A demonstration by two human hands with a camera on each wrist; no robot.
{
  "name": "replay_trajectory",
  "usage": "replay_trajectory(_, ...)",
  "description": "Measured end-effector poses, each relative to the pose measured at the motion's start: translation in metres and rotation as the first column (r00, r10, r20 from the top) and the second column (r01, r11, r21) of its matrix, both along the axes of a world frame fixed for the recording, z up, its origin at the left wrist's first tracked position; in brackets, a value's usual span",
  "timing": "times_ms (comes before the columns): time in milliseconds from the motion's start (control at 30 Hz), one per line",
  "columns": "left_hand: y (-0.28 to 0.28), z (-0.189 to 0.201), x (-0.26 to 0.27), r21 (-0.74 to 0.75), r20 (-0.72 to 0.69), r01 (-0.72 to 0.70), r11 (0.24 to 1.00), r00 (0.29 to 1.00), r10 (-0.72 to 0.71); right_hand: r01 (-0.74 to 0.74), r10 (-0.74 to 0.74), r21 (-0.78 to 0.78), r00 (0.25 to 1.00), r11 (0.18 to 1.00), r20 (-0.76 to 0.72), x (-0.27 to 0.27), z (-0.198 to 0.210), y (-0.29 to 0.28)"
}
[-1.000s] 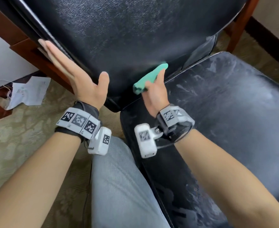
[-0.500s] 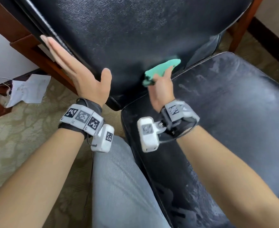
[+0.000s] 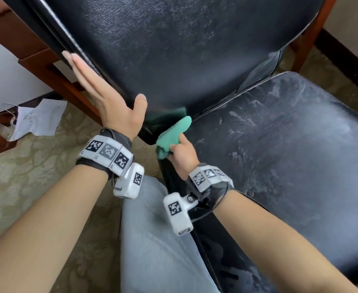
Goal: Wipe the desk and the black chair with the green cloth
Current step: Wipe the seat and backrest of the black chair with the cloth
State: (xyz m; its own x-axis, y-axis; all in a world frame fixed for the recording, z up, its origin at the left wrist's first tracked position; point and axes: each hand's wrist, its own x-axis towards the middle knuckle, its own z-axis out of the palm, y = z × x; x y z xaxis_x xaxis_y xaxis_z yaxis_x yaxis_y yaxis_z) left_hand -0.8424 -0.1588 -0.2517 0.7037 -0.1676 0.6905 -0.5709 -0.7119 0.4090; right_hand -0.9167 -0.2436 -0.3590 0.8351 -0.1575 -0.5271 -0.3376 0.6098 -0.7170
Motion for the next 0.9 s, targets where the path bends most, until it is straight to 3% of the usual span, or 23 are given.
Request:
replay_trajectory(133,-0.001,0.000,-0.001,-0.047,-0.040,0.051,0.998,0.998,-0.053,0.152,-0.159,0.091,0.985,0.984,0.071,-0.011,0.007,-0.042)
replay_trajectory(200,-0.002,0.002,-0.003,-0.013,-0.027,0.031,0.999,0.999,-0.031,0.165,-0.164,-0.020,0.985,0.986,0.050,-0.019,0.010,-0.064)
replay_trajectory(300,-0.002,0.002,0.000,-0.005,-0.032,0.042,0.999,0.999,-0.043,0.117,-0.145,-0.345,0.988,0.932,-0.059,-0.033,0.009,-0.106)
replay_trajectory(367,-0.002,0.004,-0.002,-0.011,-0.040,0.047,0.999,0.998,-0.047,0.042,-0.134,-0.586,0.984,0.809,-0.114,-0.045,0.014,-0.134)
replay_trajectory(433,-0.002,0.003,-0.002,-0.016,-0.031,0.060,0.998,0.998,-0.061,-0.012,-0.112,-0.781,0.988,0.625,-0.104,-0.061,0.030,-0.156)
replay_trajectory(533,-0.004,0.006,-0.006,-0.029,-0.023,0.071,0.997,0.997,-0.072,-0.027,-0.051,-0.934,0.998,0.357,-0.048,-0.083,0.052,-0.176)
replay_trajectory(633,-0.005,0.010,-0.010,-0.028,-0.015,0.082,0.996,0.996,-0.082,-0.204,0.080,-0.957,0.978,0.204,-0.192,-0.088,0.049,-0.177)
replay_trajectory(767,-0.005,0.011,-0.016,-0.028,-0.022,0.087,0.996,0.996,-0.088,-0.552,0.233,-0.828,0.822,0.103,-0.519,-0.089,0.015,-0.177)
replay_trajectory(900,-0.005,0.009,-0.019,-0.022,-0.060,0.062,0.998,0.996,-0.064,-0.562,0.249,-0.820,0.783,-0.110,-0.570,-0.092,0.000,-0.169)
